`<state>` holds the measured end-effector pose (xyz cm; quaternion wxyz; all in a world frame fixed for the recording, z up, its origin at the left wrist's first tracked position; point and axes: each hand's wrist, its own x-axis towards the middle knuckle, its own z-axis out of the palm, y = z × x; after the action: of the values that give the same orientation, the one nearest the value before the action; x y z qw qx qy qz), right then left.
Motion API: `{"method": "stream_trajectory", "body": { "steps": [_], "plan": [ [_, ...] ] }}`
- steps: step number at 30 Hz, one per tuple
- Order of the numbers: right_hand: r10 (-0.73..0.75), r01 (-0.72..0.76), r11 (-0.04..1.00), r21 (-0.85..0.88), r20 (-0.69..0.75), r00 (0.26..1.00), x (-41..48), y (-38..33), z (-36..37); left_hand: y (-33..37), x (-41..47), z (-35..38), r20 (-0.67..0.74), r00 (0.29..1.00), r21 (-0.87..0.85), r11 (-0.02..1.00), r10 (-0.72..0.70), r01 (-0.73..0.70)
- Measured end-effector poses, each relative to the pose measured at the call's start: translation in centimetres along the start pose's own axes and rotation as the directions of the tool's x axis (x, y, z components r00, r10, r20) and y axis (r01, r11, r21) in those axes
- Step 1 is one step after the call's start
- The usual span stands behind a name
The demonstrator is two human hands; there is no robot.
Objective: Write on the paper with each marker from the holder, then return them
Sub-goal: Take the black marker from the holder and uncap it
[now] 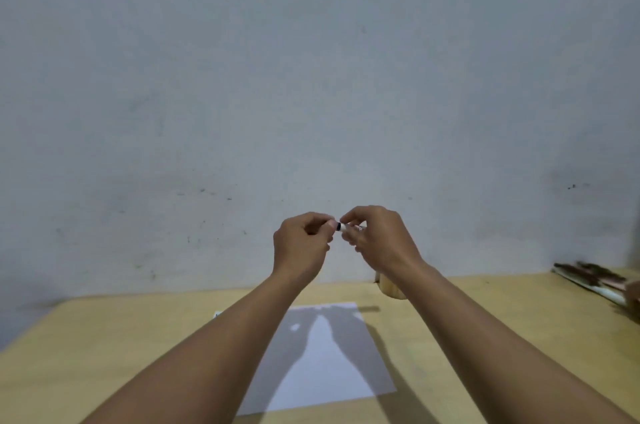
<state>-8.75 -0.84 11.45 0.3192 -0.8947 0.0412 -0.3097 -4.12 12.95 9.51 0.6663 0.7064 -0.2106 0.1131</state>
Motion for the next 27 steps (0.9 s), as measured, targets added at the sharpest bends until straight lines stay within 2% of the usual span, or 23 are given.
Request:
{"method": "stream_trajectory", "body": {
  "steps": [2, 5, 6, 8, 10, 12, 15, 17, 20, 27],
  "plan": [
    [-0.040, 0.038, 0.999, -0.027, -0.055, 0.998, -0.7, -1.2, 0.2, 0.4, -0.2, -1.2, -0.026, 0.999, -0.022, 0.999, -0.034, 0.033],
    [-0.040, 0.044, 0.999, 0.009, -0.243, 0.969, -2.0, -3.0, 0.8, 1.0, -0.4, -2.3, -0.088, 0.993, -0.094, 0.993, -0.073, 0.065],
    [0.030, -0.011, 0.997, 0.071, -0.266, 0.963, -2.5, -3.7, 1.1, 1.2, -0.5, -2.6, -0.101, 0.992, -0.102, 0.993, -0.076, 0.066],
    [0.247, -0.186, 0.933, 0.309, -0.173, 0.953, -3.1, -5.0, 1.7, 1.4, -0.8, -3.3, -0.105, 0.991, -0.114, 0.991, -0.079, 0.067],
    [0.423, -0.363, 0.741, 0.565, 0.027, 0.906, -3.7, -6.2, 2.0, 1.5, -1.0, -4.1, -0.090, 0.993, -0.109, 0.992, -0.072, 0.062],
    [0.488, -0.460, 0.498, 0.735, 0.201, 0.849, -3.9, -6.9, 2.3, 1.5, -1.2, -4.9, -0.062, 0.996, -0.091, 0.994, -0.060, 0.055],
    [0.504, -0.470, 0.178, 0.864, 0.330, 0.798, -4.1, -7.7, 3.1, 1.5, -1.6, -6.1, 0.001, 0.999, -0.077, 0.996, -0.043, 0.043],
    [0.503, -0.442, 0.071, 0.894, 0.350, 0.790, -4.1, -8.2, 3.4, 1.4, -1.7, -6.8, 0.031, 0.999, -0.074, 0.997, -0.022, 0.025],
    [0.469, -0.423, 0.038, 0.905, 0.358, 0.808, -4.2, -8.8, 3.8, 1.3, -1.6, -7.9, 0.057, 0.998, -0.064, 0.998, 0.000, 0.003],
    [0.424, -0.417, 0.067, 0.907, 0.352, 0.834, -4.9, -9.7, 5.7, 0.8, -1.8, -10.5, 0.041, 0.999, 0.022, 1.000, -0.011, 0.010]
  ]
}}
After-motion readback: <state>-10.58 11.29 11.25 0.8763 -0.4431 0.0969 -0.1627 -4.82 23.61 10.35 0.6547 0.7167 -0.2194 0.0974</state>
